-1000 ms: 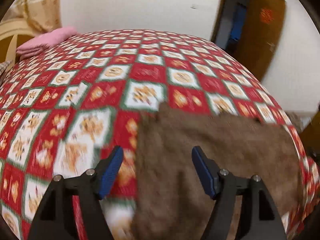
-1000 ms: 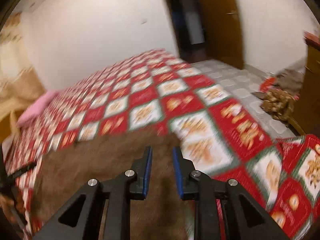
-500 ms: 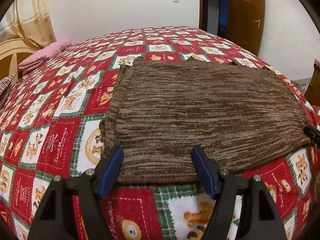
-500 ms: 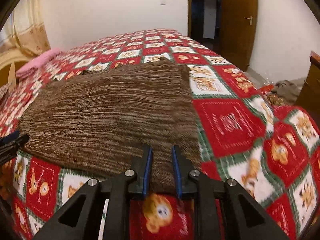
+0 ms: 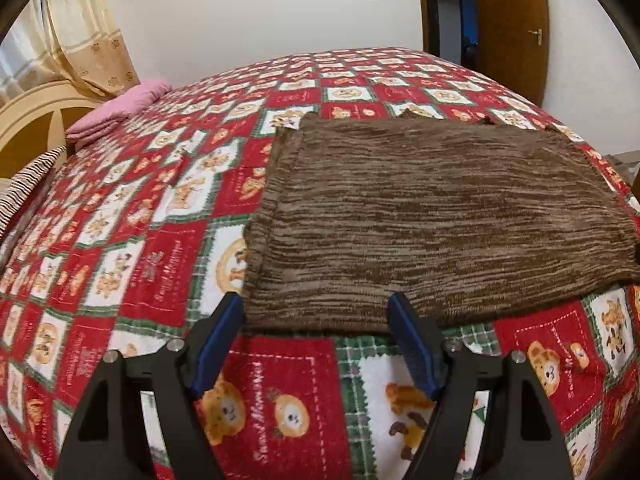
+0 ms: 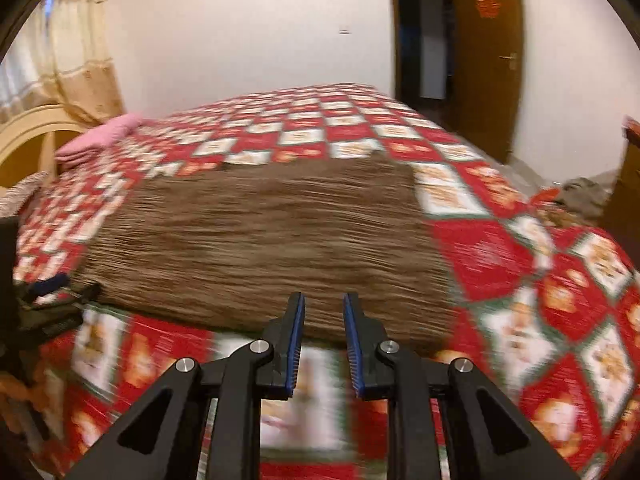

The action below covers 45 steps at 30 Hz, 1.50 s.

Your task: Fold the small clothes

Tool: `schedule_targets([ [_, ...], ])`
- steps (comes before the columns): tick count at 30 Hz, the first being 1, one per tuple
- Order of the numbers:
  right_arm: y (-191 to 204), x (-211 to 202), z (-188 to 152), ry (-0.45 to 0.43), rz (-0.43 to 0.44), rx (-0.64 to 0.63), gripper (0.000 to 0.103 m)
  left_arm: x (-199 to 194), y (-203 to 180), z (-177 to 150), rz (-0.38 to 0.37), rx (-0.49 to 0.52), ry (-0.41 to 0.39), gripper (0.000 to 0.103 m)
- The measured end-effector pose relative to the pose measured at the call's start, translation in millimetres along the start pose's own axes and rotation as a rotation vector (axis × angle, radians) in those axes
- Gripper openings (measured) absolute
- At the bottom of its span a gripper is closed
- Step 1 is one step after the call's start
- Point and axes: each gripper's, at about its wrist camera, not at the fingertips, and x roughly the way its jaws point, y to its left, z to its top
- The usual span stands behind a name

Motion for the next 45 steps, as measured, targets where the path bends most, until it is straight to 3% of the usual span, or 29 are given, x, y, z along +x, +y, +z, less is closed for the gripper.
schedule_targets([
  [1, 9, 4, 4, -0.001, 0.027, 0.0, 0.02, -2, 1, 1, 0.018, 0.0, -0.002, 0.079],
  [4, 43, 23, 12, -0.003, 0.091, -0.031, 0.02, -5, 9, 5, 0.073, -0.011, -0.008, 0.098],
  [9, 68, 68, -7, 0.087, 0.087, -0.077, 0.02, 1, 19, 4, 0.085, -0.039, 0.005, 0.1],
  [10, 67, 66, -10, 0.064, 0.097, -0.073, 0.021, 2, 19, 3, 0.075, -0.048, 0.011, 0.1],
  [13, 60, 64, -10, 0.058, 0.132, -0.052, 0.022, 6, 24, -2, -0.046, -0.159, 0.034, 0.1],
  [17, 57, 64, -13, 0.045, 0.15, -0.036, 0.022, 3, 32, -20, -0.299, -0.441, 0.038, 0.098],
  [19, 55, 64, -13, 0.04, 0.152, -0.035, 0.022, 12, 24, -18, -0.32, -0.455, 0.072, 0.099],
  [23, 53, 64, -14, 0.034, 0.173, -0.017, 0.022, 23, 10, -2, -0.259, -0.423, 0.02, 0.098],
  [25, 51, 63, -15, 0.031, 0.18, -0.011, 0.022, 30, 15, 8, -0.274, -0.479, -0.014, 0.088],
  [28, 50, 63, -16, 0.026, 0.187, -0.006, 0.022, 38, 24, 13, -0.29, -0.561, -0.021, 0.054],
  [29, 50, 63, -16, 0.025, 0.188, -0.005, 0.022, 41, 26, 14, -0.287, -0.577, -0.019, 0.034],
  [30, 49, 63, -16, 0.028, 0.189, -0.003, 0.022, 41, 29, 11, -0.283, -0.578, -0.014, 0.022],
  [34, 53, 63, -8, 0.059, 0.174, -0.007, 0.022, 43, 34, 2, -0.297, -0.59, -0.021, 0.022],
  [40, 62, 54, -1, 0.023, 0.239, 0.026, 0.022, 46, 29, 11, -0.272, -0.607, -0.02, 0.033],
  [42, 67, 67, -11, 0.081, 0.226, -0.001, 0.023, 47, 28, 14, -0.262, -0.592, -0.021, 0.022],
  [45, 62, 66, -13, 0.06, 0.252, 0.019, 0.022, 44, 18, 22, -0.224, -0.502, -0.042, 0.017],
])
